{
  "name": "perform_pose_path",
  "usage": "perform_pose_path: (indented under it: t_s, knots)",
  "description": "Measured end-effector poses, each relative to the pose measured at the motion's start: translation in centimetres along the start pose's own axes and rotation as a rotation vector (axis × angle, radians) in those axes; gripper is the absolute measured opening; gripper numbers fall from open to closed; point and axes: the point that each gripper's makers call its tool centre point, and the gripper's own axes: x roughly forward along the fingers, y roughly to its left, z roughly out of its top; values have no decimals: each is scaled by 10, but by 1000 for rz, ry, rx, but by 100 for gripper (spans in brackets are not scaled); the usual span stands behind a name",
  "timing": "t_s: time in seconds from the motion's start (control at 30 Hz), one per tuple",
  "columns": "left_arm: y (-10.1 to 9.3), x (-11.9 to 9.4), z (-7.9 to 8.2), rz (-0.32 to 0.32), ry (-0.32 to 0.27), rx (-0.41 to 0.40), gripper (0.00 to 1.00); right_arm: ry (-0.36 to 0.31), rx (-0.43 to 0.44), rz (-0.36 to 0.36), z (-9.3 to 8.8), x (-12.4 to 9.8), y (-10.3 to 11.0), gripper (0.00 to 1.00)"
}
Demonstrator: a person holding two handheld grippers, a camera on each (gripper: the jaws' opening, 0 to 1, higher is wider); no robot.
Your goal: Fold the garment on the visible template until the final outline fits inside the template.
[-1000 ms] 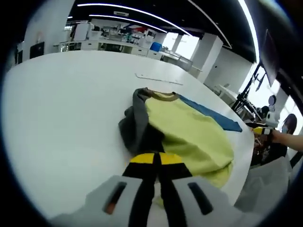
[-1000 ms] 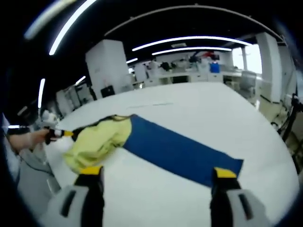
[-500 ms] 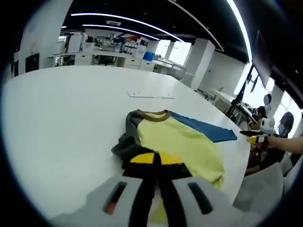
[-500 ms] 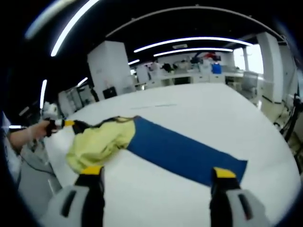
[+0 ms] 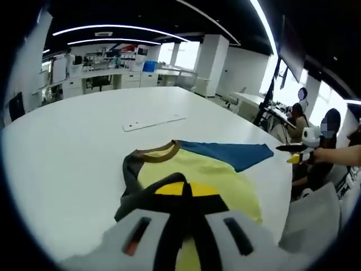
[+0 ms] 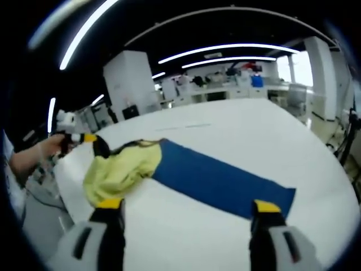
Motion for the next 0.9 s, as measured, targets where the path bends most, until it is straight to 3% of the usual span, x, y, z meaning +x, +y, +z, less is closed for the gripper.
perform_pose_path:
  t_s: [0.17,0.43,0.73,0.9]
  knots:
    - [1,30,-7,-22,48,15,0,-1,11,-3,-2,-2,2,92]
    - [-4,53,-24,-37,96,20,0,3,24,-9,-9,-6,2,92]
    - [-5,61,-41,-54,128,16,0,5,26,-15,-10,-6,1,92]
    - [-7,56,-39,-53,100,32,2,11,28,-12,-11,-4,2,92]
